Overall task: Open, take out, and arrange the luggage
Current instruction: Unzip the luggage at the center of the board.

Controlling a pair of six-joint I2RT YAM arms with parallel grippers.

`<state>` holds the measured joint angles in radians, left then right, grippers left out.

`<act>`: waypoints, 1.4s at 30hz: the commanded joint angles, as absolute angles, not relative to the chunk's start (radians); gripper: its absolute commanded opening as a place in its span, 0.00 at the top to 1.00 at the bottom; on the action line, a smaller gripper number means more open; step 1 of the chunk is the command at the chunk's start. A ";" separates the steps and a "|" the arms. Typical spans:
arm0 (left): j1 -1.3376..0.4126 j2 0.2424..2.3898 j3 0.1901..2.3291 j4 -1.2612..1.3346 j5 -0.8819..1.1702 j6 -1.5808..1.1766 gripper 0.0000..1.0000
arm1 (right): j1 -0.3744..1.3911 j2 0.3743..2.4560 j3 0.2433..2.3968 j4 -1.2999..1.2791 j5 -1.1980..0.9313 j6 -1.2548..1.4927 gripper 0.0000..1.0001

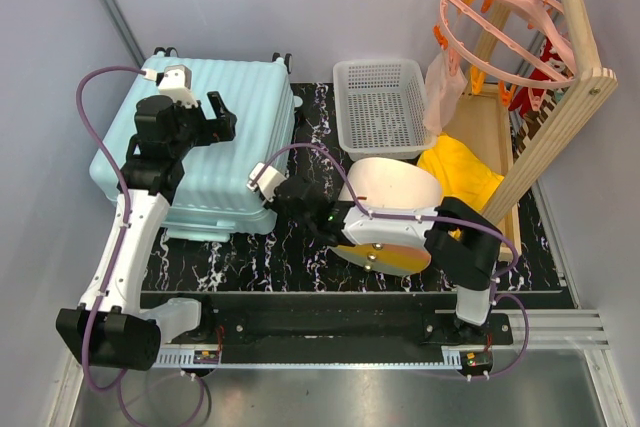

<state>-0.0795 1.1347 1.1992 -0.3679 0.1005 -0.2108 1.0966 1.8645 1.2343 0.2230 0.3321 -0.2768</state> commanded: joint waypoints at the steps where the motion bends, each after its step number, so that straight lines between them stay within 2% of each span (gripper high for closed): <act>1: -0.078 1.134 1.198 -0.327 0.115 -0.215 0.01 | 1.097 1.930 1.197 0.479 0.319 -0.288 0.78; 7: -0.080 1.135 1.198 -0.327 0.114 -0.213 0.01 | 1.111 1.876 1.135 0.492 0.258 -0.319 1.00; 31: -0.080 1.149 1.189 -0.316 0.141 -0.232 0.01 | 1.221 1.709 1.095 0.353 0.227 -0.238 1.00; 42: -0.080 1.154 1.186 -0.308 0.153 -0.241 0.01 | 1.285 1.752 1.155 0.308 0.256 -0.130 1.00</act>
<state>-0.0795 1.1496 1.1885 -0.3649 0.1257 -0.2337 1.2121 1.7729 1.0943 0.3145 0.3058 -0.2134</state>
